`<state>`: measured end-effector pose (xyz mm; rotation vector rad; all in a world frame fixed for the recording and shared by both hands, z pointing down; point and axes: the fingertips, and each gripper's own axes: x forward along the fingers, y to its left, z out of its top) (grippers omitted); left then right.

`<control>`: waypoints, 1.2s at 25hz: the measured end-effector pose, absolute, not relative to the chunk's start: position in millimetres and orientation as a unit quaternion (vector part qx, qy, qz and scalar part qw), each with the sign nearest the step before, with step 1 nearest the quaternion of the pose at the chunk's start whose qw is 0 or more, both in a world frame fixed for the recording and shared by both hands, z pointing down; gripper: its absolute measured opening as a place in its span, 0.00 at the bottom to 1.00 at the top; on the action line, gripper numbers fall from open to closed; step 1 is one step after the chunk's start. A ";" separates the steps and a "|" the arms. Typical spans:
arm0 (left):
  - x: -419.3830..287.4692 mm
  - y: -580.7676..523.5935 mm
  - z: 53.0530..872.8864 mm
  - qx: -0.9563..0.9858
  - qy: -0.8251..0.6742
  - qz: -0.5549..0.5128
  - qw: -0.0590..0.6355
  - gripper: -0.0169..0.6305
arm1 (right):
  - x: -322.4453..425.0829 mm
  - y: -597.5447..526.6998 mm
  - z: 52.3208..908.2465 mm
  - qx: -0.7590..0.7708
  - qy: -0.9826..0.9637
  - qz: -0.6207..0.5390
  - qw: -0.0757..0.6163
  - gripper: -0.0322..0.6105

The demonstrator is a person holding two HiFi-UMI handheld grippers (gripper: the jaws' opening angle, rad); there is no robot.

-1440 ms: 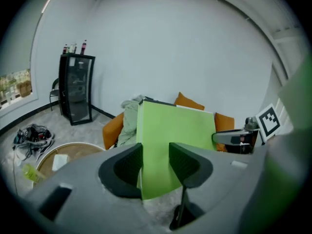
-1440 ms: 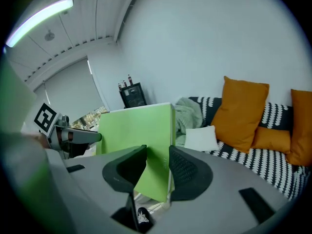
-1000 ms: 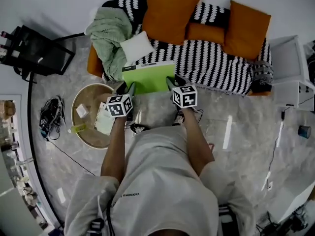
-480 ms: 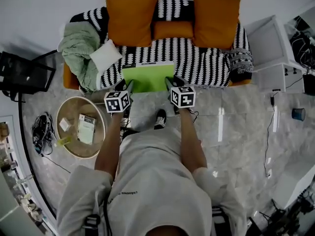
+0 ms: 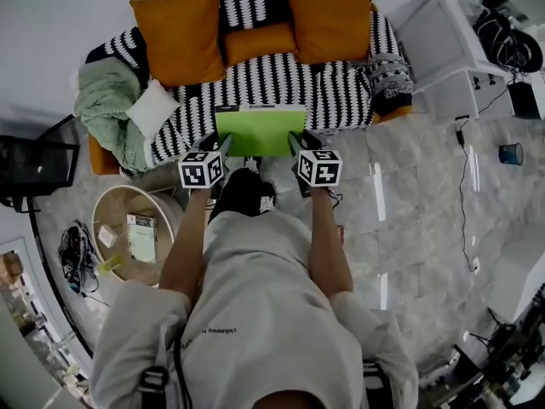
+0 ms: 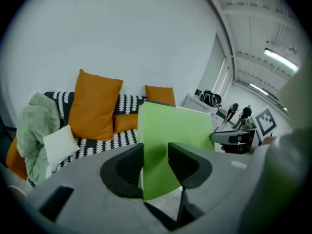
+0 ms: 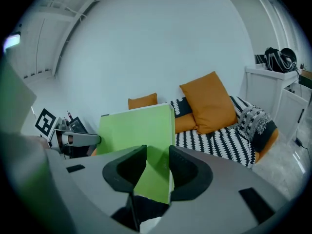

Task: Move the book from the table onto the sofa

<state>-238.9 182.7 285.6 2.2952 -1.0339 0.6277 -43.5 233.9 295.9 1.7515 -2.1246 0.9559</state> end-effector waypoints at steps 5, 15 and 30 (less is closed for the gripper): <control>-192.7 172.7 291.8 0.869 -0.335 0.256 0.259 0.28 | -4.1 243.8 297.0 0.638 -0.690 0.329 0.095 0.27; -109.6 130.5 298.2 0.880 -0.288 0.262 0.273 0.28 | 72.8 220.0 290.1 0.684 -0.647 0.326 0.085 0.26; -94.4 48.0 312.5 0.855 -0.313 0.265 0.318 0.28 | 100.3 110.2 309.9 0.643 -0.673 0.353 0.099 0.25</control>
